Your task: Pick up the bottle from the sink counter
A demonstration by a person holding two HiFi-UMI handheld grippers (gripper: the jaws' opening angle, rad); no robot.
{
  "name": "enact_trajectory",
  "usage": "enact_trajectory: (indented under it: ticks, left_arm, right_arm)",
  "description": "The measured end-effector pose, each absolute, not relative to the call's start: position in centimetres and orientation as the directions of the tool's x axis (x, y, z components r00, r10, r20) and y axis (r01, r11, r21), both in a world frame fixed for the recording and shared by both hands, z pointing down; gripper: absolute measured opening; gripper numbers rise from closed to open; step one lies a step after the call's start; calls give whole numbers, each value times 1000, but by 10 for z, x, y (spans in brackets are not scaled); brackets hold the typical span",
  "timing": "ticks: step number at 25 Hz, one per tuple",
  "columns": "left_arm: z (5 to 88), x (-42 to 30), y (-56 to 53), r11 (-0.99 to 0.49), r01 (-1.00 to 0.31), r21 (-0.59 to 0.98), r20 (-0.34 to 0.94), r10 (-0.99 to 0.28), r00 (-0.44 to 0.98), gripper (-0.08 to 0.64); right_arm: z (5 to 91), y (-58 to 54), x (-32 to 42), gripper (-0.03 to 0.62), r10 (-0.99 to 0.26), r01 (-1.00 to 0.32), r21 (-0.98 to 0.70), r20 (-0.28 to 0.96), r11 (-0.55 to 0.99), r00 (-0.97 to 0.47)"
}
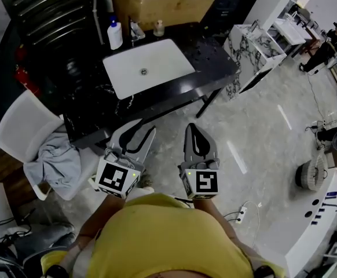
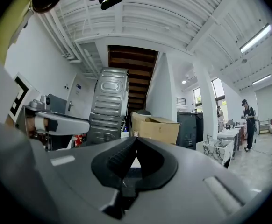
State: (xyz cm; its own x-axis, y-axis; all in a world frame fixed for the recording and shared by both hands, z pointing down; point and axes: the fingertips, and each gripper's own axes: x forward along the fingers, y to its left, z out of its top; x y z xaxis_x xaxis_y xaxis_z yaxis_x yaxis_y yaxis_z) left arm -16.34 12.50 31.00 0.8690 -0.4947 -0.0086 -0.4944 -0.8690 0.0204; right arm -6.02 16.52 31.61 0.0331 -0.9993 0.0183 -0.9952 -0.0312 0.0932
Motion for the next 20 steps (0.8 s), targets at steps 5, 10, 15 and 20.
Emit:
enact_trajectory:
  ticks: [5, 10, 15, 20]
  left_arm:
    - [312, -161, 95, -873, -487, 34, -17, -488, 873, 123]
    - [310, -157, 81, -873, -485, 53, -19, -487, 873, 123]
    - [312, -150, 64, -871, -489, 52, -13, -491, 871, 123]
    - [321, -133, 29, -859, -510, 45, -19, -511, 859, 123]
  right_arm:
    - [322, 142, -54, 0, -998, -993, 109, 27, -52, 55]
    - [324, 128, -50, 0, -997, -992, 113, 49, -54, 59]
    - [329, 106, -40, 0, -998, -991, 127, 35, -47, 51]
    - [330, 65, -19, 0, -999, -992, 120, 17, -25, 28]
